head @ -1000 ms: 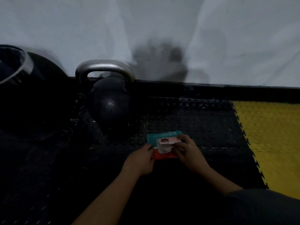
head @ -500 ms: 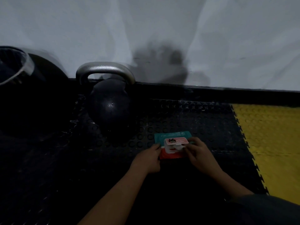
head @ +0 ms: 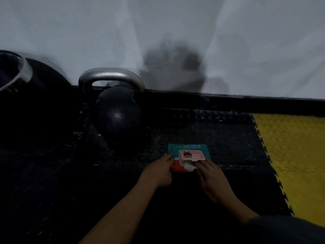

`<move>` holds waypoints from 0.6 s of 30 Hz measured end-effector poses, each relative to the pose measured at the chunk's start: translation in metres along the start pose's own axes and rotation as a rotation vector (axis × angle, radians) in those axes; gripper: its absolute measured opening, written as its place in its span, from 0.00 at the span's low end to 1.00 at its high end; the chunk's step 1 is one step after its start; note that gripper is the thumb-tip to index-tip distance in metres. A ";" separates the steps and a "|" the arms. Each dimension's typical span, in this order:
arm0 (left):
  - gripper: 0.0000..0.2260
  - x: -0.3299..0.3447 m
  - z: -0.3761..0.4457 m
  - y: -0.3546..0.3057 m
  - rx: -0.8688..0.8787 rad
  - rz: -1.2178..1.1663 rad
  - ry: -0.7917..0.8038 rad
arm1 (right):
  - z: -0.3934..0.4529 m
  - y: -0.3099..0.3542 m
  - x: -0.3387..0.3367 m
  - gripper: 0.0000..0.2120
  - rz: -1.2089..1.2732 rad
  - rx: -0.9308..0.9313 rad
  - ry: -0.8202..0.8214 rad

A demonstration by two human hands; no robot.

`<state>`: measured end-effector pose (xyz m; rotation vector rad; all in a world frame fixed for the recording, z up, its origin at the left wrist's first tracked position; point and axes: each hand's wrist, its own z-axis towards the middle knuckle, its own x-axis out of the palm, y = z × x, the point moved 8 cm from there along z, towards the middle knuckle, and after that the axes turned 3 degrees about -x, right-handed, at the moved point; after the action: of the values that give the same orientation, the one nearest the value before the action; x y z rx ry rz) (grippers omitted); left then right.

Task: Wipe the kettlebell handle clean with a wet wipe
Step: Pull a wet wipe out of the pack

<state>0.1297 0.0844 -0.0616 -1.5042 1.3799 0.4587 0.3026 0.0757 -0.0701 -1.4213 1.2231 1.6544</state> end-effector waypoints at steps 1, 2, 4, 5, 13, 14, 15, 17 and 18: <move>0.29 -0.002 -0.001 0.003 -0.003 0.005 -0.009 | 0.003 -0.004 0.000 0.17 0.000 0.025 -0.005; 0.30 -0.005 -0.002 0.008 -0.010 0.013 -0.017 | 0.006 -0.011 0.000 0.17 -0.006 0.051 -0.004; 0.30 -0.015 -0.007 0.019 -0.025 0.046 -0.034 | 0.010 -0.028 0.000 0.18 -0.035 0.094 -0.004; 0.29 -0.021 -0.010 0.025 -0.033 0.065 -0.042 | 0.012 -0.038 -0.001 0.18 -0.056 0.112 -0.003; 0.27 -0.067 -0.041 0.075 -0.111 0.298 0.018 | 0.029 -0.118 -0.040 0.15 -0.126 0.287 0.058; 0.27 -0.071 -0.046 0.077 -0.112 0.344 0.032 | 0.030 -0.124 -0.044 0.16 -0.118 0.308 0.101; 0.27 -0.075 -0.051 0.076 -0.107 0.389 0.046 | 0.032 -0.128 -0.047 0.18 -0.117 0.308 0.141; 0.25 -0.085 -0.061 0.074 -0.086 0.452 0.069 | 0.034 -0.126 -0.055 0.18 -0.110 0.271 0.175; 0.24 -0.090 -0.065 0.073 -0.078 0.473 0.076 | 0.033 -0.121 -0.061 0.18 -0.103 0.253 0.169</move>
<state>0.0176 0.0880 0.0086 -1.2585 1.8026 0.7604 0.4119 0.1577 -0.0409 -1.4599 1.3739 1.2814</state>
